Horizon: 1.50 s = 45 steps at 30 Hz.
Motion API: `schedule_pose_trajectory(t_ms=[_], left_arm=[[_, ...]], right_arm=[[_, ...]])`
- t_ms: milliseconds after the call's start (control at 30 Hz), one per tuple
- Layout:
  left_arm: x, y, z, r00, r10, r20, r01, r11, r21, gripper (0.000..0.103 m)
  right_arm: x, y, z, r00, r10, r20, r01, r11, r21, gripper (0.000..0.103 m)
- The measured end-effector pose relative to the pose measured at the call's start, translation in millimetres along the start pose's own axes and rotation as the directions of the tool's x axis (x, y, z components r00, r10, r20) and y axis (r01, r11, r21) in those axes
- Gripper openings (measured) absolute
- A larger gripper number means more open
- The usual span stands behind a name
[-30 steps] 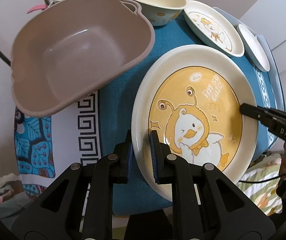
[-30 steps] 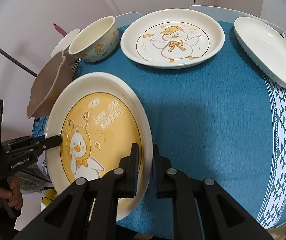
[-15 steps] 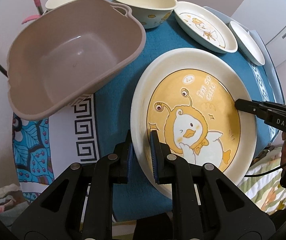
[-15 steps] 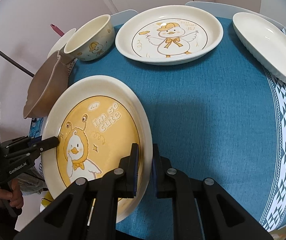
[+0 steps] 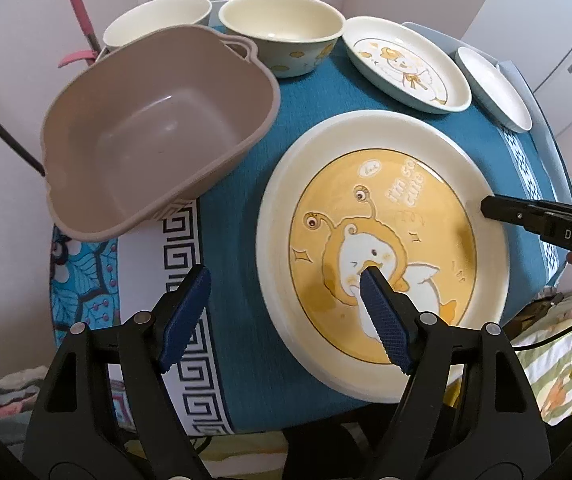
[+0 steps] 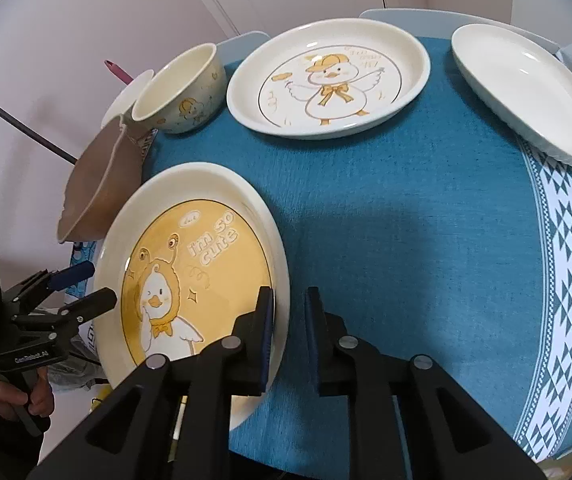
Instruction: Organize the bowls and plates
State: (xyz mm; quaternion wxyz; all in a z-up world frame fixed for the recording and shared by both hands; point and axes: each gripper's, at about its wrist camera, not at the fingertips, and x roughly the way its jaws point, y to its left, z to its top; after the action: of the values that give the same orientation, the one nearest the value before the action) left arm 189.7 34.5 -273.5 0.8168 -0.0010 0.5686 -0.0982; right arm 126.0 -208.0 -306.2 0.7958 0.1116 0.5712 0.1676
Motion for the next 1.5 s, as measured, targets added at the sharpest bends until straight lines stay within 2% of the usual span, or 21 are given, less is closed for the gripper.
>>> schedule_pose_trajectory(t_ms=[200, 367, 400, 467, 533, 567, 700, 800, 867, 933, 1000, 1167, 1267, 1333, 1500], left_arm=[[-32, -31, 9, 0.999, 0.011, 0.053, -0.013, 0.999, 0.035, 0.076], [-71, -81, 40, 0.989, -0.027, 0.146, 0.014, 0.996, 0.086, 0.076], [-76, -91, 47, 0.986, -0.035, 0.163, 0.020, 0.995, 0.098, 0.076], [-85, -114, 64, 0.979, -0.056, 0.195, 0.031, 0.991, 0.127, 0.084], [-90, -139, 83, 0.971, -0.082, 0.224, 0.046, 0.986, 0.159, 0.092], [-91, -146, 90, 0.969, -0.095, 0.230, 0.057, 0.984, 0.169, 0.093], [-82, -182, 133, 0.956, -0.188, 0.224, 0.140, 0.967, 0.213, 0.096], [-64, -203, 171, 0.956, -0.233, 0.176, 0.187, 0.952, 0.243, 0.096], [-52, -214, 194, 0.953, -0.262, 0.151, 0.216, 0.940, 0.264, 0.096], [-38, -224, 217, 0.950, -0.285, 0.131, 0.239, 0.928, 0.286, 0.096], [-15, -232, 240, 0.945, -0.314, 0.085, 0.277, 0.914, 0.295, 0.096], [48, -244, 277, 0.937, -0.349, -0.028, 0.340, 0.887, 0.314, 0.093], [83, -247, 288, 0.933, -0.350, -0.085, 0.358, 0.876, 0.324, 0.080], [103, -248, 291, 0.928, -0.350, -0.125, 0.372, 0.870, 0.323, 0.067], [141, -252, 295, 0.913, -0.356, -0.201, 0.405, 0.852, 0.331, 0.052]], right_arm=[[-38, -8, 1, 0.999, 0.001, 0.053, 0.000, 1.000, -0.014, 0.015], [-93, -31, 8, 0.988, -0.027, 0.153, 0.026, 1.000, 0.010, 0.015], [-103, -35, 7, 0.985, -0.033, 0.171, 0.030, 0.999, 0.017, 0.017], [-130, -50, 8, 0.974, -0.048, 0.222, 0.040, 0.998, 0.038, 0.040], [-150, -65, 10, 0.965, -0.053, 0.258, 0.038, 0.997, 0.061, 0.093], [-156, -72, 11, 0.961, -0.052, 0.272, 0.034, 0.997, 0.073, 0.099], [-178, -104, 17, 0.952, -0.082, 0.296, 0.048, 0.992, 0.120, 0.099], [-187, -128, 28, 0.955, -0.102, 0.280, 0.061, 0.987, 0.152, 0.099], [-196, -141, 36, 0.945, -0.117, 0.307, 0.058, 0.979, 0.194, 0.099], [-199, -155, 44, 0.933, -0.175, 0.315, 0.092, 0.960, 0.264, 0.099], [-195, -166, 53, 0.927, -0.197, 0.319, 0.100, 0.950, 0.297, 0.099], [-162, -205, 69, 0.945, -0.156, 0.289, 0.018, 0.903, 0.430, 0.099], [-135, -221, 72, 0.956, -0.152, 0.251, 0.010, 0.872, 0.490, 0.088], [-114, -229, 70, 0.965, -0.138, 0.223, -0.001, 0.848, 0.530, 0.074], [-80, -237, 71, 0.974, -0.126, 0.190, -0.008, 0.815, 0.579, 0.055]])
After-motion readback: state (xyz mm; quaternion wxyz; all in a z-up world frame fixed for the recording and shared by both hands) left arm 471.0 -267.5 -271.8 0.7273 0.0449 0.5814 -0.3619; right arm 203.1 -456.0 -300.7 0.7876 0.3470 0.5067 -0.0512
